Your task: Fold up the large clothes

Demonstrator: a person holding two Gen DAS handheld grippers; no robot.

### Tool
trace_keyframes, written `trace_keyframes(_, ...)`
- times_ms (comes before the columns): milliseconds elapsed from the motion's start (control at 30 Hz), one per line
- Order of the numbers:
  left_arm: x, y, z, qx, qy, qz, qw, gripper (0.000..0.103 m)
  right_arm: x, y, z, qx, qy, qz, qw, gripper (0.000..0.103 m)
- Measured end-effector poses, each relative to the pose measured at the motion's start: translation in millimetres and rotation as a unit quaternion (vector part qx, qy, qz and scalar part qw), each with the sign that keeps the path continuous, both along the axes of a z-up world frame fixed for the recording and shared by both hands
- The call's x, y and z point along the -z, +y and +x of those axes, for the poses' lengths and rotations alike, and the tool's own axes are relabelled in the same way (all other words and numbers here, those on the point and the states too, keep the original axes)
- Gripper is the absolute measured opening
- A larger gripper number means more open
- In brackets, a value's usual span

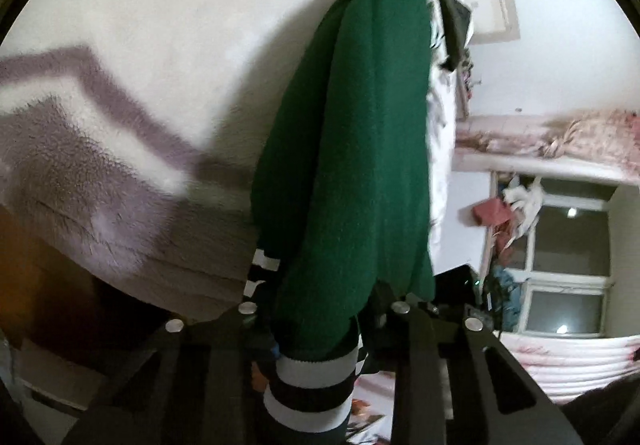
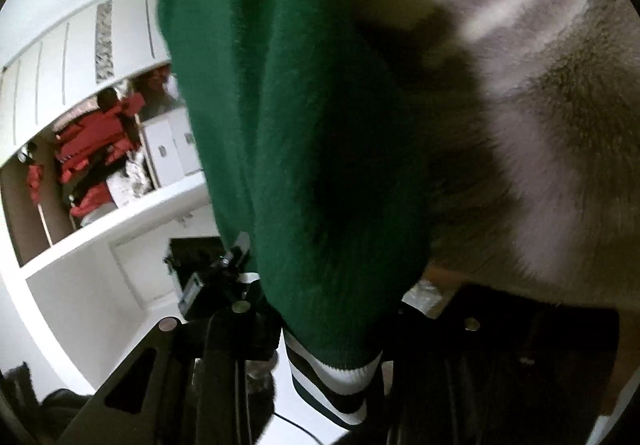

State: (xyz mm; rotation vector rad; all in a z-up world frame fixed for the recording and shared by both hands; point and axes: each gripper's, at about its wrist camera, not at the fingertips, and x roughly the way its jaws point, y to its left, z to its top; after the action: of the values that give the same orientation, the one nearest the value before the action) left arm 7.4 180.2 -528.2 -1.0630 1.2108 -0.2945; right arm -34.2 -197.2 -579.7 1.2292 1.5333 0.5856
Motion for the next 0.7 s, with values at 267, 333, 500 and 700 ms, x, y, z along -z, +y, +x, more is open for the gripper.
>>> trace_keyframes(267, -89.2, 7.7, 45.0, -0.030, -0.092, -0.041, 0.9945, 0.023, -115.4, -58.8, 29.2, 0.032, -0.036, 0.009, 0.999, 0.030)
trace_keyframes(333, -107.6, 16.6, 68.3, -0.032, -0.126, -0.050, 0.9902, 0.023, -144.5, -73.7, 45.4, 0.043, -0.052, 0.013, 0.998, 0.029)
trace_keyframes(500, -135.8, 27.8, 159.8, -0.025, -0.199, -0.039, 0.9790, 0.023, -207.4, -85.8, 132.8, 0.072, -0.103, 0.020, 0.992, 0.029)
trace_keyframes(700, -128.6, 38.6, 281.3, -0.012, -0.219, -0.013, 0.9755, 0.023, -230.6, -82.2, 297.9, 0.103, -0.137, -0.030, 0.985, 0.029)
